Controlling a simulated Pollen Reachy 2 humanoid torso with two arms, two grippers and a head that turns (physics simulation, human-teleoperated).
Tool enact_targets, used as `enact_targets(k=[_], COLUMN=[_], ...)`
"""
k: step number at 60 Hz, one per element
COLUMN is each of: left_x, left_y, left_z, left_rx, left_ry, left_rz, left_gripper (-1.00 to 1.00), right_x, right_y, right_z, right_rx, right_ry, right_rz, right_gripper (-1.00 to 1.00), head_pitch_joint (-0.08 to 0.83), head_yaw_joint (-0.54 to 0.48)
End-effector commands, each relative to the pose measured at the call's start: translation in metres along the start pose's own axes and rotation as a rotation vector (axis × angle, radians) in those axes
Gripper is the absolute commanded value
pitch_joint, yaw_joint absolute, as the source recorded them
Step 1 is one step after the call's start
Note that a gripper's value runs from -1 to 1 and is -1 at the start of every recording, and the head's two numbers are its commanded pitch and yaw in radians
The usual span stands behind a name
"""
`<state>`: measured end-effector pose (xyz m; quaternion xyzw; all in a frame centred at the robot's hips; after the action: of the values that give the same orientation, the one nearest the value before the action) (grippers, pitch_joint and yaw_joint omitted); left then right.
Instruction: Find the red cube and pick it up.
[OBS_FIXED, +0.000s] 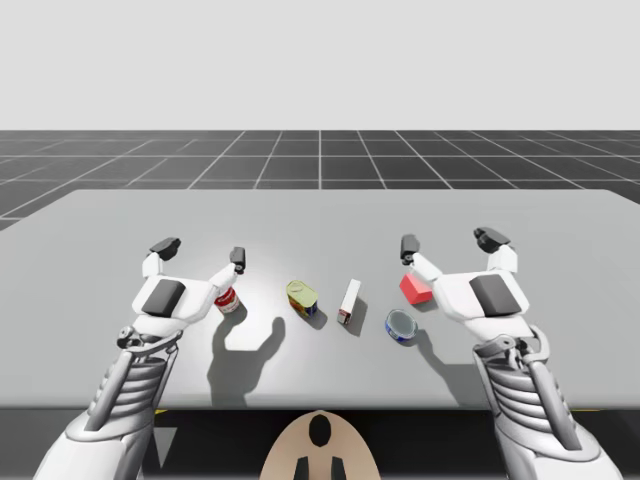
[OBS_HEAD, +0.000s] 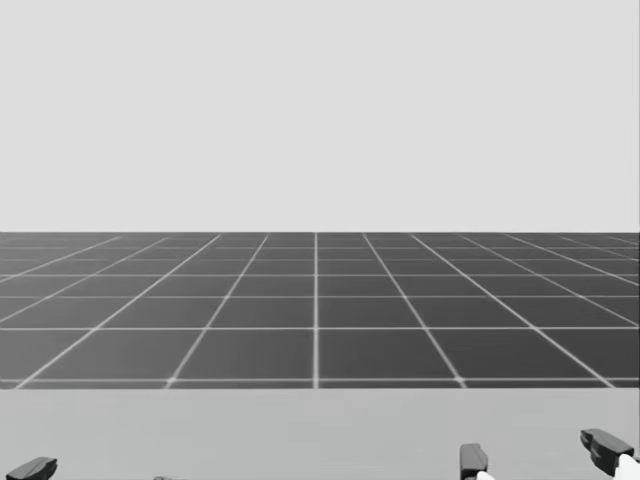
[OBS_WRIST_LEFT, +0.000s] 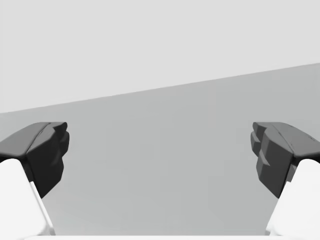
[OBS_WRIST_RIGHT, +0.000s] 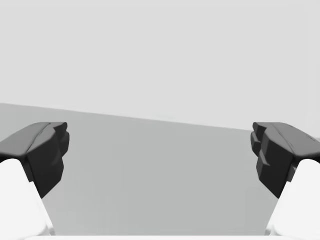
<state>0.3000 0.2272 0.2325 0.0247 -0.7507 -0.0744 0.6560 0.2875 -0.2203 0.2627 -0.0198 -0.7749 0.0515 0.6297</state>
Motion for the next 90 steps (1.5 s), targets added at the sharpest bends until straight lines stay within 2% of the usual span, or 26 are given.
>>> enact_targets(k=[1,4,5,8,14,19,33,40,44,58,72,82,86,87,90], left_x=[-0.001,-0.001,-0.001,-0.001,-0.001,-0.001,-0.002,-0.002,-0.002,-0.001,-0.001,0.000,0.000,0.000,0.000], left_y=[0.000,0.000,0.000,0.001,0.001,0.000,0.000,-0.001,-0.001,-0.002,-0.003,-0.002,-0.002,-0.002,-0.001], left_z=[0.000,0.000,0.000,0.000,0.000,-0.001,-0.001,-0.001,-0.001,-0.001,-0.001,-0.001,-0.001,-0.001,-0.001], left_rx=[0.005,0.006,0.008,0.007,0.011,0.020,0.029,0.028,0.025,0.015,0.007,0.015,0.014,0.013,0.012], left_ry=[0.000,0.000,0.000,0.000,-0.004,-0.009,-0.014,-0.012,-0.011,-0.010,-0.007,-0.004,-0.003,-0.003,-0.003], left_rz=[-0.008,-0.009,-0.011,-0.009,-0.012,-0.021,-0.043,-0.048,-0.048,-0.044,-0.036,-0.029,-0.026,-0.025,-0.024], left_gripper=[-1.00,-1.00,-1.00,-1.00,-1.00,-1.00,-1.00,-1.00,-1.00,-1.00,-1.00,-1.00,-1.00,-1.00,-1.00], right_x=[-0.001,-0.001,0.000,0.000,0.000,-0.001,0.000,0.000,0.000,0.000,-0.001,0.003,0.003,0.002,0.001], right_y=[0.002,0.002,0.002,0.002,0.000,0.001,0.000,0.000,0.000,0.000,0.001,-0.002,-0.006,-0.010,-0.013], right_z=[0.002,0.002,0.001,0.001,-0.001,-0.001,-0.003,-0.002,-0.002,-0.003,-0.002,0.009,0.015,0.021,0.024], right_rx=[-0.037,-0.026,-0.008,-0.004,-0.011,-0.014,-0.025,-0.026,-0.026,-0.021,-0.021,0.059,0.067,0.092,0.100], right_ry=[-0.015,-0.012,-0.003,0.010,0.030,0.024,0.015,0.015,0.015,0.016,0.013,0.054,0.068,0.093,0.098], right_rz=[-0.008,0.001,-0.013,-0.010,-0.019,-0.005,-0.003,-0.003,0.000,0.005,0.006,-0.050,-0.057,-0.079,-0.077], right_gripper=[-1.00,-1.00,-1.00,-1.00,-1.00,-1.00,-1.00,-1.00,-1.00,-1.00,-1.00,-1.00,-1.00,-1.00,-1.00], head_pitch_joint=[-0.008,-0.001,0.005,0.018,0.102,0.180,0.390,0.451,0.479,0.594,0.650,0.635,0.635,0.636,0.637], head_yaw_joint=[-0.01,-0.01,-0.01,-0.01,-0.03,-0.04,-0.07,-0.09,-0.12,-0.31,-0.38,-0.37,-0.38,-0.38,-0.38])
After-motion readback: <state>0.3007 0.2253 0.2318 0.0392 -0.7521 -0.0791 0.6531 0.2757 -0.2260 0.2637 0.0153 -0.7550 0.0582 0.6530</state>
